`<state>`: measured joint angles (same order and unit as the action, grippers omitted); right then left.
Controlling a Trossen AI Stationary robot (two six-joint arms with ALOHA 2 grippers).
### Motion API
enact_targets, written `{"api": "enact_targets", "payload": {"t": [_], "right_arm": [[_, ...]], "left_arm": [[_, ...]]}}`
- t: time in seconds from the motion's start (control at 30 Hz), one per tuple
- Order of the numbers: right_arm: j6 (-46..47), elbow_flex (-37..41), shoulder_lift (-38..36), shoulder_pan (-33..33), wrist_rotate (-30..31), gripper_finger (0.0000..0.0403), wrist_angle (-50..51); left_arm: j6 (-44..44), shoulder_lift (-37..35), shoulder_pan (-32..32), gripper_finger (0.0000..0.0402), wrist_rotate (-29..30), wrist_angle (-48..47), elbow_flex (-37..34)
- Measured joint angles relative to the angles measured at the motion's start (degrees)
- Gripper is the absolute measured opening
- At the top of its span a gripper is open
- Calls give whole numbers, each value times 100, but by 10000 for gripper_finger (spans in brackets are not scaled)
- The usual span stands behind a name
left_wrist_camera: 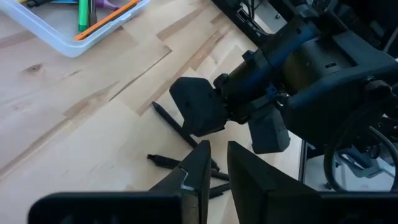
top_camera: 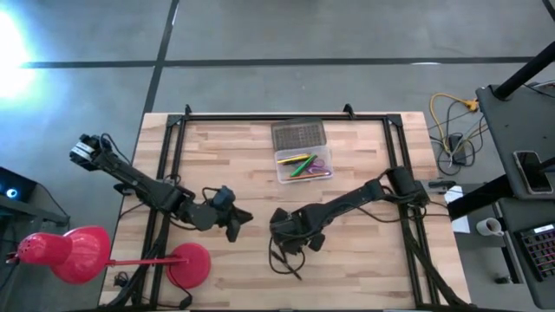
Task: Pick & place school supplies into a supply box
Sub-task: Put the black ballpen into the gray supply box
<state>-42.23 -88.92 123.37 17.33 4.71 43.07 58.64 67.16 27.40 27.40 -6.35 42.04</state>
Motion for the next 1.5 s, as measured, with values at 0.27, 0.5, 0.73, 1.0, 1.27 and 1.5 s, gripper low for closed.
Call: {"api": "enact_targets", "payload": {"t": [0.27,0.5,0.73,1.0,1.27,1.5], "right_arm": [[242,9,-60,-61,-61,164,13],[284,-35,-133,-119,-195,151,125],[277,-358,-148,-267,-310,152,80],[415,-260,76,-456,-658,152,63],[1063,-147,112,-641,-720,119,-65],[2023,-153,474,-723,-773,27,507]], "left_arm": [[1,2,-2,37,0,20,0],[43,4,-4,37,21,21,0],[68,4,-4,37,208,54,0],[73,4,-4,37,270,85,0],[69,4,-4,37,292,86,0],[67,5,-4,37,294,88,-4]]}}
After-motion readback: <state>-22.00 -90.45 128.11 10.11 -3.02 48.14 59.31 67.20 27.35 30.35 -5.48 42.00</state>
